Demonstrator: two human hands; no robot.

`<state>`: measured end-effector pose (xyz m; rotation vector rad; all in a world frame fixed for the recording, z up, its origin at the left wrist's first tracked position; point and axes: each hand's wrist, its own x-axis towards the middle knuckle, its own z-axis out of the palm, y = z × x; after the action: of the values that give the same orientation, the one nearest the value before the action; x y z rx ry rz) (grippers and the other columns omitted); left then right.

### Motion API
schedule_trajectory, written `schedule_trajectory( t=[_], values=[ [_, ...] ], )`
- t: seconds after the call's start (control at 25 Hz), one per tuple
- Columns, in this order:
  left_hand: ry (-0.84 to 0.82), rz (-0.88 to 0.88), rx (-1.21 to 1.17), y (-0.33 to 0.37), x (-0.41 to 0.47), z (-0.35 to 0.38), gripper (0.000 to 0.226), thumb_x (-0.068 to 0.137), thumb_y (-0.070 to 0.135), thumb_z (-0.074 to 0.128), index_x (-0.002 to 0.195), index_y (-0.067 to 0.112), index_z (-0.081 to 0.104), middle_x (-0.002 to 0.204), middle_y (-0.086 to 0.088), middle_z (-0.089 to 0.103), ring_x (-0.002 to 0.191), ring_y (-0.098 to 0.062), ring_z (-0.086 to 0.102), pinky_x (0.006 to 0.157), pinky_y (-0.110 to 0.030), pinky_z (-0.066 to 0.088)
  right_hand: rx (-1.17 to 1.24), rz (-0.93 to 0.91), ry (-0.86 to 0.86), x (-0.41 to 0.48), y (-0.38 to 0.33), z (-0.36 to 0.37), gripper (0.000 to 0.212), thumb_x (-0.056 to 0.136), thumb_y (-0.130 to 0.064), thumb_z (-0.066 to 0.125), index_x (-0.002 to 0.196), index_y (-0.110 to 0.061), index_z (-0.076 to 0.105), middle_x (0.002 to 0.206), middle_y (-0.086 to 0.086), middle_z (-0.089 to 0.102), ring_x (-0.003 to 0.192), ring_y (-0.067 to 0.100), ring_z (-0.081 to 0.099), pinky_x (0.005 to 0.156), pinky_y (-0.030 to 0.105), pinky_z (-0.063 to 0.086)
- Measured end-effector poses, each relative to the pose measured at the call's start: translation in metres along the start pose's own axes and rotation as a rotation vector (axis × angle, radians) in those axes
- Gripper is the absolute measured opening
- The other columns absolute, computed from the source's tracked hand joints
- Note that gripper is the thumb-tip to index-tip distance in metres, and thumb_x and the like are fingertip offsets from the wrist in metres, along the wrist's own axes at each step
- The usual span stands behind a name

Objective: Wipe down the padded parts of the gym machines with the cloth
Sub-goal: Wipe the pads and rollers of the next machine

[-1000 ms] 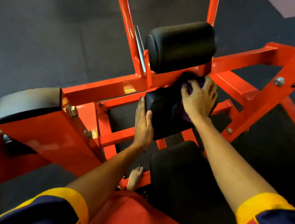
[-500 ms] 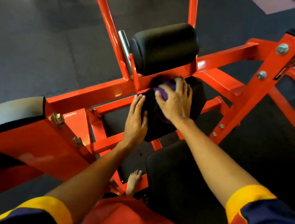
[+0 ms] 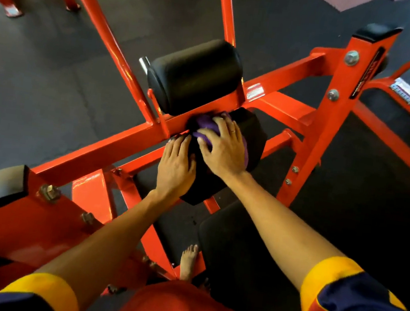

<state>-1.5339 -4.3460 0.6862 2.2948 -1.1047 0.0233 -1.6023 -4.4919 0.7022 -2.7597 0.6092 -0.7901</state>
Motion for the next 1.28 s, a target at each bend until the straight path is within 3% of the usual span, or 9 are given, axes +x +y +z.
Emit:
schedule_trajectory(
  t=[0.08, 0.28, 0.4, 0.6, 0.72, 0.84, 0.92, 1.12, 1.28],
  values=[
    [-0.092, -0.023, 0.03, 0.004, 0.012, -0.009, 0.051, 0.101, 0.025, 0.045, 0.147, 0.004, 0.048, 0.15, -0.015, 0.051, 0.14, -0.034, 0.046, 0.12, -0.044, 0.033, -0.095, 0.045, -0.035, 0.017, 0.024, -0.005, 0.03, 0.09, -0.045, 0.062, 0.111, -0.029, 0.076, 0.132, 0.011, 0.059, 0.131, 0.039, 0.048, 0.116, 0.053, 0.034],
    [-0.339, 0.019, 0.063, 0.018, 0.055, -0.018, 0.051, 0.108, 0.034, 0.041, 0.156, 0.017, 0.037, 0.162, -0.006, 0.036, 0.145, -0.031, 0.039, 0.117, -0.044, 0.033, -0.025, 0.499, -0.064, 0.052, 0.06, -0.015, 0.033, 0.086, -0.042, 0.064, 0.116, -0.031, 0.073, 0.14, 0.004, 0.052, 0.132, 0.037, 0.044, 0.112, 0.052, 0.036],
    [-0.39, 0.049, 0.023, 0.018, 0.069, -0.012, 0.05, 0.109, 0.032, 0.041, 0.156, 0.017, 0.037, 0.162, -0.007, 0.035, 0.147, -0.031, 0.037, 0.121, -0.046, 0.031, 0.005, 0.428, 0.109, 0.025, 0.043, -0.001, 0.028, 0.088, -0.037, 0.065, 0.112, -0.028, 0.075, 0.143, 0.006, 0.054, 0.129, 0.039, 0.048, 0.105, 0.05, 0.043],
    [-0.473, 0.215, 0.13, 0.017, 0.086, 0.001, 0.057, 0.108, 0.028, 0.044, 0.159, 0.011, 0.028, 0.167, -0.007, 0.025, 0.155, -0.022, 0.019, 0.126, -0.043, 0.019, 0.009, 0.381, 0.135, -0.028, 0.048, 0.016, 0.05, 0.102, -0.05, 0.052, 0.15, -0.035, 0.051, 0.164, 0.012, 0.03, 0.148, 0.041, 0.03, 0.122, 0.047, 0.025],
    [-0.558, 0.257, 0.187, 0.037, 0.113, 0.008, 0.058, 0.109, 0.03, 0.039, 0.161, 0.009, 0.021, 0.169, -0.006, 0.016, 0.157, -0.019, 0.009, 0.128, -0.04, 0.008, 0.066, 0.656, 0.16, -0.006, 0.072, 0.024, 0.054, 0.103, -0.055, 0.044, 0.15, -0.029, 0.051, 0.16, 0.019, 0.036, 0.146, 0.043, 0.033, 0.122, 0.052, 0.027],
    [-0.61, 0.327, 0.202, 0.044, 0.128, 0.022, 0.062, 0.109, 0.038, 0.032, 0.161, 0.007, 0.015, 0.169, -0.009, 0.012, 0.157, -0.019, 0.005, 0.128, -0.04, 0.004, 0.232, 0.873, 0.037, 0.031, 0.104, 0.012, 0.052, 0.103, -0.056, 0.039, 0.141, -0.029, 0.059, 0.15, 0.013, 0.048, 0.138, 0.043, 0.042, 0.115, 0.054, 0.034],
    [-0.611, 0.354, 0.167, 0.041, 0.131, 0.027, 0.07, 0.104, 0.048, 0.024, 0.16, 0.008, 0.015, 0.169, -0.008, 0.012, 0.157, -0.018, 0.004, 0.128, -0.042, 0.007, 0.244, 0.753, 0.022, 0.038, 0.113, 0.007, 0.043, 0.103, -0.051, 0.041, 0.132, -0.031, 0.065, 0.143, 0.005, 0.053, 0.13, 0.038, 0.049, 0.107, 0.052, 0.041],
    [-0.579, 0.354, 0.162, 0.035, 0.132, 0.029, 0.072, 0.103, 0.051, 0.024, 0.161, 0.01, 0.016, 0.17, -0.007, 0.01, 0.157, -0.014, 0.003, 0.129, -0.038, 0.006, 0.258, 0.518, 0.364, 0.027, 0.104, 0.026, 0.03, 0.097, -0.043, 0.058, 0.113, -0.025, 0.076, 0.13, 0.003, 0.062, 0.118, 0.028, 0.056, 0.093, 0.04, 0.044],
    [-0.579, 0.322, 0.124, 0.039, 0.133, 0.028, 0.06, 0.109, 0.029, 0.042, 0.16, 0.008, 0.018, 0.168, -0.006, 0.013, 0.152, -0.005, 0.002, 0.123, -0.017, -0.006, 0.308, 0.537, 0.279, 0.041, 0.126, 0.029, 0.033, 0.094, -0.048, 0.054, 0.107, -0.027, 0.077, 0.124, 0.001, 0.064, 0.111, 0.028, 0.061, 0.092, 0.04, 0.048]
  ],
)
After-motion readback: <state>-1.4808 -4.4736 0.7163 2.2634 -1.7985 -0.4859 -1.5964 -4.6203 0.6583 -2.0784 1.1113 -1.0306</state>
